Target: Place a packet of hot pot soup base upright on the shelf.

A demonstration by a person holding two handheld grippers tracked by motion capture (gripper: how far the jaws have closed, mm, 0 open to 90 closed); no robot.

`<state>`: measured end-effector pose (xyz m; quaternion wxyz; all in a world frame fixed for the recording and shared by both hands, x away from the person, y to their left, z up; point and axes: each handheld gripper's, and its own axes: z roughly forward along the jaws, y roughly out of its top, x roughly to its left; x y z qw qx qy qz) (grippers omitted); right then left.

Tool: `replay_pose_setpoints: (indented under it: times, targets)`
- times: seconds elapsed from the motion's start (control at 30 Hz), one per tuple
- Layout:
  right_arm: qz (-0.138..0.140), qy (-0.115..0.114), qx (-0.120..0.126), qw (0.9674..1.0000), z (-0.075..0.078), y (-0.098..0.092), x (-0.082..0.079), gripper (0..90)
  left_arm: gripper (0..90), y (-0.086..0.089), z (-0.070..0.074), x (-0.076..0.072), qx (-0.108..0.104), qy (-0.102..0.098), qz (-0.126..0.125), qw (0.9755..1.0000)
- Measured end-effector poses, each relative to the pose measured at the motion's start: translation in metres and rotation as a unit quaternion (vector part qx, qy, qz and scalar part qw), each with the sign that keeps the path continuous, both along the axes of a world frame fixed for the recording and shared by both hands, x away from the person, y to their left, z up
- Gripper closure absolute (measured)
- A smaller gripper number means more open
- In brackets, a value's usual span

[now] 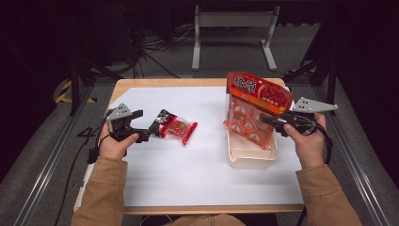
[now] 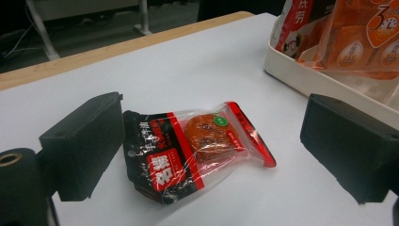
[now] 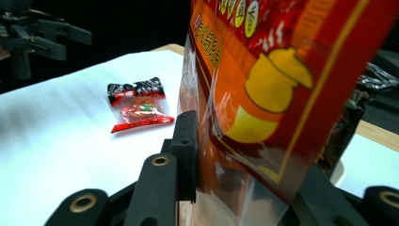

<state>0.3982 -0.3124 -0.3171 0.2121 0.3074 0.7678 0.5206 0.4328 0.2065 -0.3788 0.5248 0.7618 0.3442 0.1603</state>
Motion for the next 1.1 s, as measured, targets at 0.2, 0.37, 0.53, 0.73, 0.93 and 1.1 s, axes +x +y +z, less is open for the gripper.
replay_pose_setpoints:
  times: [0.2, 0.37, 0.53, 0.73, 0.93, 1.1]
  targets:
    - [-0.018, 0.000, -0.015, 0.9997, -0.004, 0.002, -0.002, 70.1, 7.3, 0.000, -0.001, 0.001, 0.008, 0.002, 0.002, 1.0000]
    - [-0.025, -0.004, -0.030, 0.9992, -0.007, 0.005, -0.005, 70.0, 7.6, -0.001, -0.001, 0.002, 0.011, 0.003, 0.000, 0.9999]
    - [-0.034, 0.002, -0.041, 0.9986, -0.010, 0.008, -0.006, 70.0, 7.7, -0.002, -0.001, 0.002, 0.012, 0.003, 0.000, 0.9999]
    - [-0.043, 0.016, -0.070, 0.9965, -0.014, 0.016, -0.006, 70.1, 7.8, -0.004, 0.000, 0.003, 0.014, 0.006, -0.004, 0.9999]
    - [-0.047, 0.030, -0.072, 0.9959, -0.020, 0.018, -0.003, 70.0, 7.8, -0.003, -0.001, 0.003, 0.011, 0.005, -0.001, 0.9999]
    - [-0.044, 0.050, -0.038, 0.9970, -0.028, 0.005, 0.002, 69.8, 5.6, -0.003, -0.002, 0.005, 0.012, 0.010, 0.006, 0.9999]
